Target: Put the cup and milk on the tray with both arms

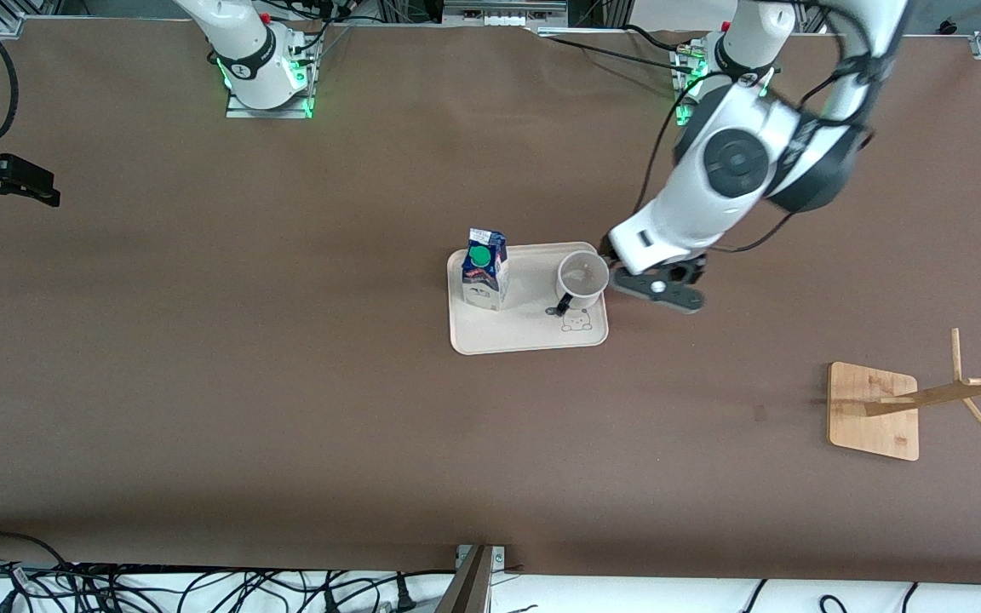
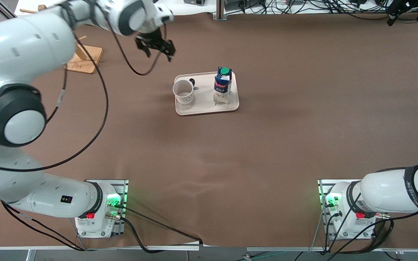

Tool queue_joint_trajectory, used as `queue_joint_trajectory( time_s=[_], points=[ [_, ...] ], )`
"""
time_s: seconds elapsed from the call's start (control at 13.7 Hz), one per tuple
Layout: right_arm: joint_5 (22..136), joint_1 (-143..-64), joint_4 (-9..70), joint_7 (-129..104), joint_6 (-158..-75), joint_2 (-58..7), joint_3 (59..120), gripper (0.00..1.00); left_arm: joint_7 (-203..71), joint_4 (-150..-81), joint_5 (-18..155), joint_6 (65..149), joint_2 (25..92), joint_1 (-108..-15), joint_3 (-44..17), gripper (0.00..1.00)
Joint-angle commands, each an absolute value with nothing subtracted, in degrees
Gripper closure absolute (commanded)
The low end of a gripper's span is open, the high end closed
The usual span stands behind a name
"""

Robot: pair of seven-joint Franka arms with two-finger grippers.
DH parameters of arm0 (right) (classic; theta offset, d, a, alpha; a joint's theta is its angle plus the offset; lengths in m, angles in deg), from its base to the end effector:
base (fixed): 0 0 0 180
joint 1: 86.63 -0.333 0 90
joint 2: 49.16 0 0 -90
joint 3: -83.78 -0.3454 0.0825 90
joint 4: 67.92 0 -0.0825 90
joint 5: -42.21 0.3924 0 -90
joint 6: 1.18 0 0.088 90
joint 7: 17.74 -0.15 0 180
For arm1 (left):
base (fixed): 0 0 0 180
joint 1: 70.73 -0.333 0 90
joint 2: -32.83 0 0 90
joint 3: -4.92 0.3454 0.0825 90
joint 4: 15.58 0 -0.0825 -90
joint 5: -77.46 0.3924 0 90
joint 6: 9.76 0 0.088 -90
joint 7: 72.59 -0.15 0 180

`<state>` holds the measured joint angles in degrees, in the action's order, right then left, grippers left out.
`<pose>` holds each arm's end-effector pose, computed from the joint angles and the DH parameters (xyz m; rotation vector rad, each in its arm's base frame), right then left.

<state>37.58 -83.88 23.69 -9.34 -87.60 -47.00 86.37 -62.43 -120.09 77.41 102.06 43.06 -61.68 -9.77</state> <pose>0.5570 -0.0642 0.5721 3.0667 0.0820 -0.2107 0.5638 -0.2412 0.4181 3.0884 -0.3627 -0.0880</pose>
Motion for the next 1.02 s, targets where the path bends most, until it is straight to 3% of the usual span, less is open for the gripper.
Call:
queue_joint_trajectory(
  time_s=[0.0, 0.29, 0.95],
  points=[
    [37.81, -82.59, 25.25, -9.66, -87.22, -47.94, 85.89, 0.00, -64.14, -121.14, 76.14, 94.42, 34.26, -62.12, -4.51, 0.00],
    [42.47, -82.93, 22.18, -9.22, -87.22, -46.18, 86.42, 0.00, -74.85, -120.26, 76.31, 90.61, 28.27, -63.69, 5.08, 0.00],
    [41.94, -83.02, 21.99, -9.04, -87.31, -46.09, 86.24, 0.00, -74.17, -117.89, 76.23, 87.44, 28.34, -65.90, 5.44, 0.00]
  ],
)
